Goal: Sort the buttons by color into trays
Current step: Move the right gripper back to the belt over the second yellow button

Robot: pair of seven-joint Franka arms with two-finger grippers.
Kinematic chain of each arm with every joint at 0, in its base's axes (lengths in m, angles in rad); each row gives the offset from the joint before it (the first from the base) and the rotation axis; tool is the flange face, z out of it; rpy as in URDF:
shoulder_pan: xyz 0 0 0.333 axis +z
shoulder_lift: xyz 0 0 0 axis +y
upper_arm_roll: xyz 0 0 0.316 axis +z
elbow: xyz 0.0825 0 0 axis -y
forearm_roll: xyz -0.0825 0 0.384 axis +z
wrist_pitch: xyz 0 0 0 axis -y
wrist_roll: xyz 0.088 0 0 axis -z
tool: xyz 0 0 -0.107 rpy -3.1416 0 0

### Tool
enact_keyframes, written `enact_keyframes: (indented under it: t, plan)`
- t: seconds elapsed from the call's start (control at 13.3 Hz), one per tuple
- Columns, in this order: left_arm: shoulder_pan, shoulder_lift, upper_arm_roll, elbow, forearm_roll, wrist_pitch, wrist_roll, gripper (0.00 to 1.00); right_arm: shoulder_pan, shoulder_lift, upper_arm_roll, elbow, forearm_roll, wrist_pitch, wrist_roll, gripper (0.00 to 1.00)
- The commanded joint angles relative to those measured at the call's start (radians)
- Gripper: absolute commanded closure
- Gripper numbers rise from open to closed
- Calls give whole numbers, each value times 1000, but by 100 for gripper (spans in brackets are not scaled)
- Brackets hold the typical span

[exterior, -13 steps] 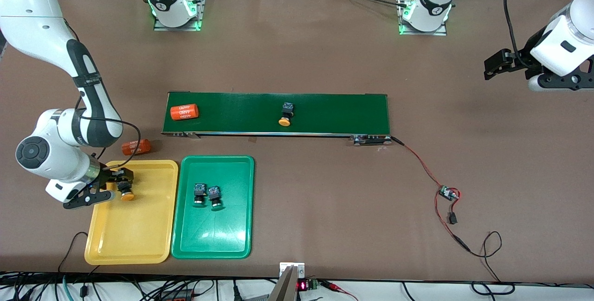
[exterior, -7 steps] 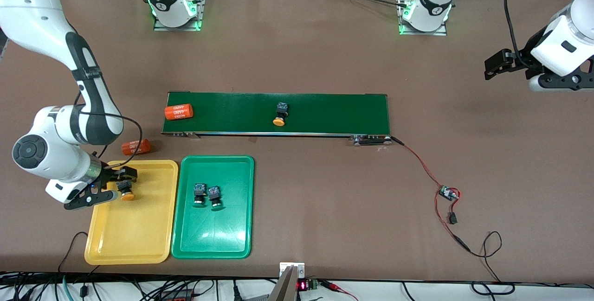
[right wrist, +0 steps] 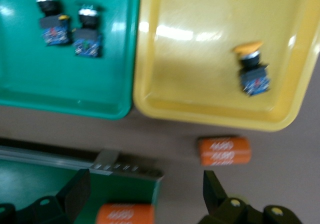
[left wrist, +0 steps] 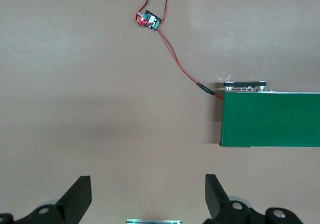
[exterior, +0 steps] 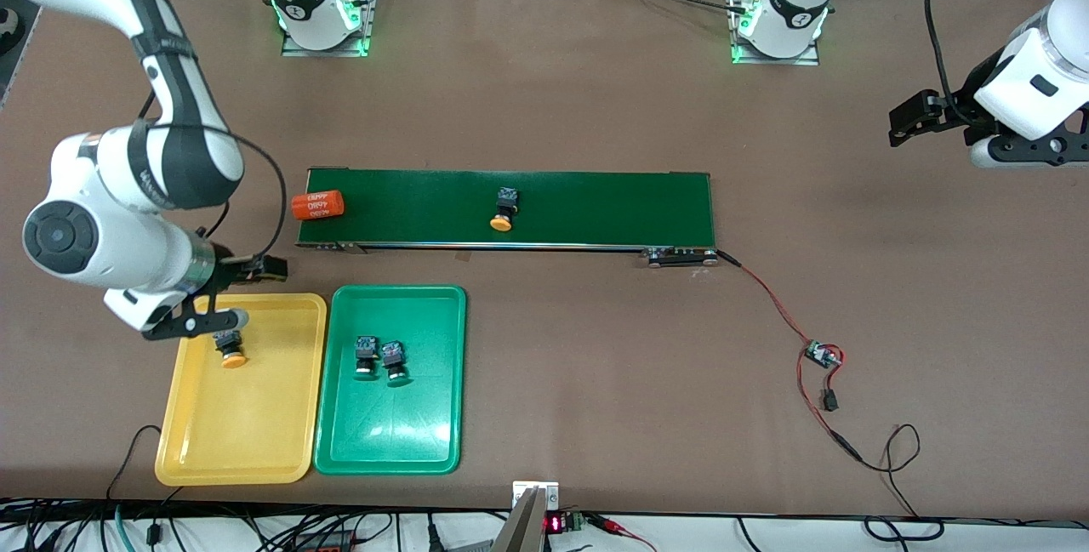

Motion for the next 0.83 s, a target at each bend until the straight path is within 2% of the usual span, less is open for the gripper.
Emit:
enact_keyframes:
  t: [0.0,0.23,0.45,0.6,0.75]
  plan:
    - [0,-2,1,18,17,-22,-5,0,24,-96,19,-124,98,4,150,0]
    - [0,-2,1,18,17,-24,-5,0,53,-124,61,-195,95,72,244,0]
    - [0,-2,1,18,17,-24,-5,0,88,-198,68,-362,93,223,263,0]
    - [2,-2,1,18,17,-24,-5,0,122,-231,71,-443,90,296,365,0]
    - [2,-2,1,18,17,-24,-5,0,177,-236,72,-459,89,310,471,0]
